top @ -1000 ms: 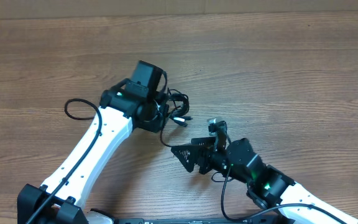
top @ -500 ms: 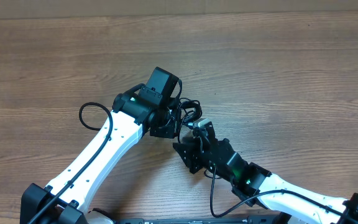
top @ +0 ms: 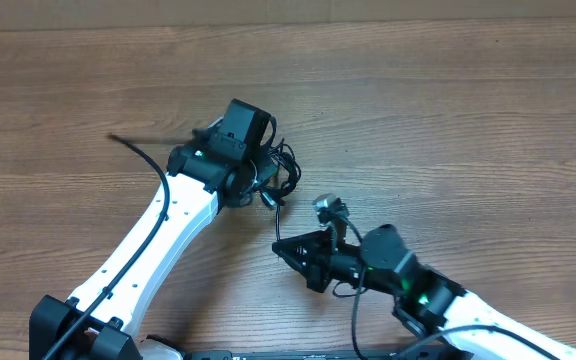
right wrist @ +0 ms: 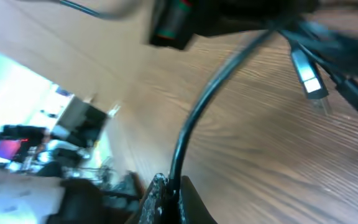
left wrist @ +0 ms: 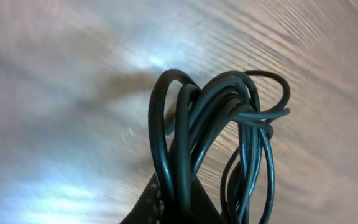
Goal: Untangle cables
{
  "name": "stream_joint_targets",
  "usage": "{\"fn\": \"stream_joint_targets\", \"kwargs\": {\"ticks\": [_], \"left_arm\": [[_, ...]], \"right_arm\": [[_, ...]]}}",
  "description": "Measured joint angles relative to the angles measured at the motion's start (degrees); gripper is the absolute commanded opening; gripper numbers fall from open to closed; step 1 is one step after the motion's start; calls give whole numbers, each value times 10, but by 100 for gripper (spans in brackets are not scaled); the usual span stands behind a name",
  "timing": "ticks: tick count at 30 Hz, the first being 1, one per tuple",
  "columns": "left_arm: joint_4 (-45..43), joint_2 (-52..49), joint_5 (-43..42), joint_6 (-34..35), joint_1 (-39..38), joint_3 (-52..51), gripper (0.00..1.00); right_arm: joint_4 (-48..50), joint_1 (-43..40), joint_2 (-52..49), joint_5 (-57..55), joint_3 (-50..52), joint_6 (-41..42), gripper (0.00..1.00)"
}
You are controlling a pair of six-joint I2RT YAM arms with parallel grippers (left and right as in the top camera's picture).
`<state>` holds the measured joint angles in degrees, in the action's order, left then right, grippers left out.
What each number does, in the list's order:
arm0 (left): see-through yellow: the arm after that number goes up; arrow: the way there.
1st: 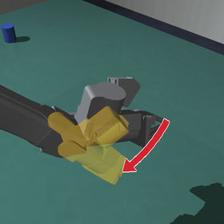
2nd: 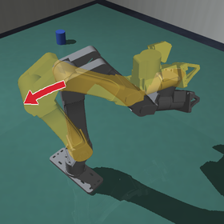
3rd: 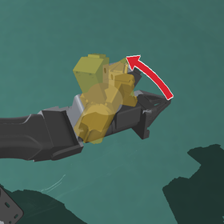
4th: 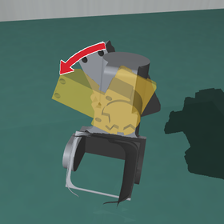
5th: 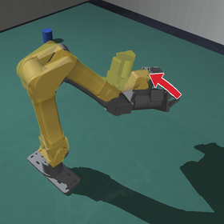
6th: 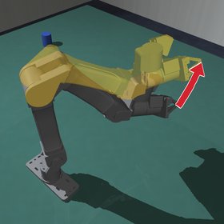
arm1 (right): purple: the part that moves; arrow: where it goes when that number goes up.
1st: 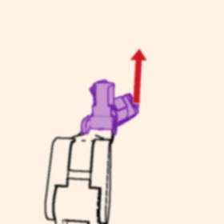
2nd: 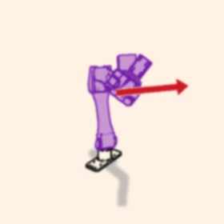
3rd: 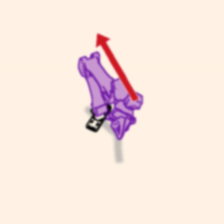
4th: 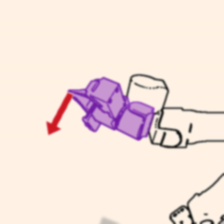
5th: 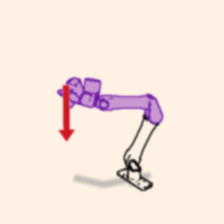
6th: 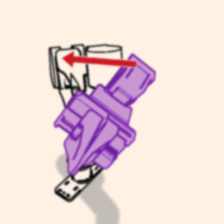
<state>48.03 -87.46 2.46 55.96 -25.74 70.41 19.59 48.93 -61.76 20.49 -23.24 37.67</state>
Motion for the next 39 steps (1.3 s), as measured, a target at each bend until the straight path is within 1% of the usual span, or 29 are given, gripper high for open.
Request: {"fn": "stream_joint_targets", "kwargs": {"ticks": [2, 5, 9, 12, 15, 19, 21, 23, 26, 29, 33, 39], "left_arm": [[-12, 0, 0, -91, 0, 0, 4], [-19, 0, -16, -207, 0, 0, 4], [-20, 0, -75, -343, 0, 0, 4], [-23, -1, -132, -413, 0, 0, 4], [-36, -1, -206, -470, 0, 0, 4], [-61, -1, -277, -502, -1, 0, 4], [-70, -1, -302, -505, 0, 0, 4], [-78, -1, -317, -506, -1, 0, 4], [-80, -1, -338, -508, -1, 0, 4], [-78, -3, -360, -530, -1, 0, 5], [-73, -6, -394, -562, -1, 0, 4], [-26, -6, -456, -621, -1, 0, 4]], "right_arm": [[-19, -15, 28, 13, 0, 5, 4], [-32, -49, 62, 26, 0, 14, 4], [-38, -113, 92, 27, 0, 44, 4], [-38, -153, 92, 26, 0, 79, 4], [-38, -174, 81, 23, 0, 111, 4], [-38, -174, 52, 28, 0, 131, 4], [-38, -174, 37, 37, 0, 137, 4], [-42, -174, 24, 48, 0, 141, 4], [-76, -173, 8, 50, 0, 160, 4], [-95, -174, 2, 40, 0, 179, 4], [-91, -173, -1, 17, 0, 209, 4], [-82, -175, -4, -21, 0, 274, 4]]}}
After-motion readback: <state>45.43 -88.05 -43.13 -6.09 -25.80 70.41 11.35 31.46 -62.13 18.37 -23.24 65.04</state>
